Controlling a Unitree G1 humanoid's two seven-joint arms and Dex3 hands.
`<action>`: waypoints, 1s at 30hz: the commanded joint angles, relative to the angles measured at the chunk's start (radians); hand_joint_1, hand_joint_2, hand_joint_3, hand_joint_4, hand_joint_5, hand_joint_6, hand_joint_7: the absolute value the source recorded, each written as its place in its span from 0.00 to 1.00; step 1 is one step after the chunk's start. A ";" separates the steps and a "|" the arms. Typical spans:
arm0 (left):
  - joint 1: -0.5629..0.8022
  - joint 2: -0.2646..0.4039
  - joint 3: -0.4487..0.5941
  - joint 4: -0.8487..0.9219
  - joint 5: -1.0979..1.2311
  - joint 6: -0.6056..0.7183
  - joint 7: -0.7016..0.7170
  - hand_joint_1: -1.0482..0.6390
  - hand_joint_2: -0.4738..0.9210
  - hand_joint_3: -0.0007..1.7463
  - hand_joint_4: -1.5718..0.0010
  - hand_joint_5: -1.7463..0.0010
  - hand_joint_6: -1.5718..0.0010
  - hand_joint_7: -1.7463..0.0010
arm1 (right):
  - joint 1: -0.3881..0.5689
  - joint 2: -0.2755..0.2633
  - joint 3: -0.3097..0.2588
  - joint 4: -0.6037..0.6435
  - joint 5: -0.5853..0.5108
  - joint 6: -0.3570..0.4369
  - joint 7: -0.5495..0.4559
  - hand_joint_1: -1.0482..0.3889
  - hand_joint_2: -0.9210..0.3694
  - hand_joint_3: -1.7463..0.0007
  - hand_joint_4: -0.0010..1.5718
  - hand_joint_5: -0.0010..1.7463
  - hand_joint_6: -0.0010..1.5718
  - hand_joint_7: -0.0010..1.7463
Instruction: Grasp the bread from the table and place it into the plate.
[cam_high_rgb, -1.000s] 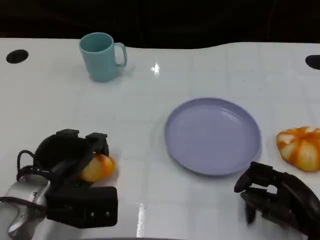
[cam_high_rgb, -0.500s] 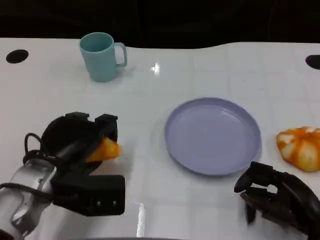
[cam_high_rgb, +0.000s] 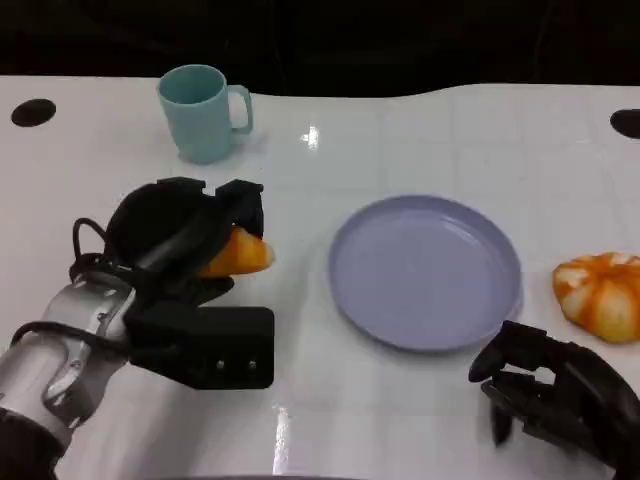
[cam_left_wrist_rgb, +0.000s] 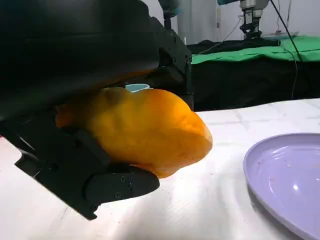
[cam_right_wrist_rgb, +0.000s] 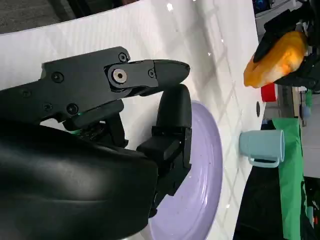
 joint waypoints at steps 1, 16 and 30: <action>-0.046 0.000 0.000 -0.003 0.006 0.003 -0.007 0.46 0.96 0.17 0.52 0.00 0.50 0.37 | 0.020 -0.016 -0.001 0.022 -0.011 0.022 -0.003 0.39 0.00 0.84 0.43 1.00 0.43 0.79; -0.157 -0.081 -0.034 0.100 0.013 -0.054 0.068 0.49 0.99 0.11 0.48 0.00 0.58 0.08 | 0.000 -0.015 -0.012 0.089 -0.001 -0.033 0.029 0.37 0.00 0.84 0.43 1.00 0.42 0.79; -0.298 -0.248 -0.118 0.332 0.061 -0.100 0.254 0.47 0.94 0.18 0.44 0.00 0.51 0.23 | 0.002 -0.029 -0.010 0.073 -0.015 -0.008 0.013 0.37 0.00 0.85 0.41 1.00 0.42 0.80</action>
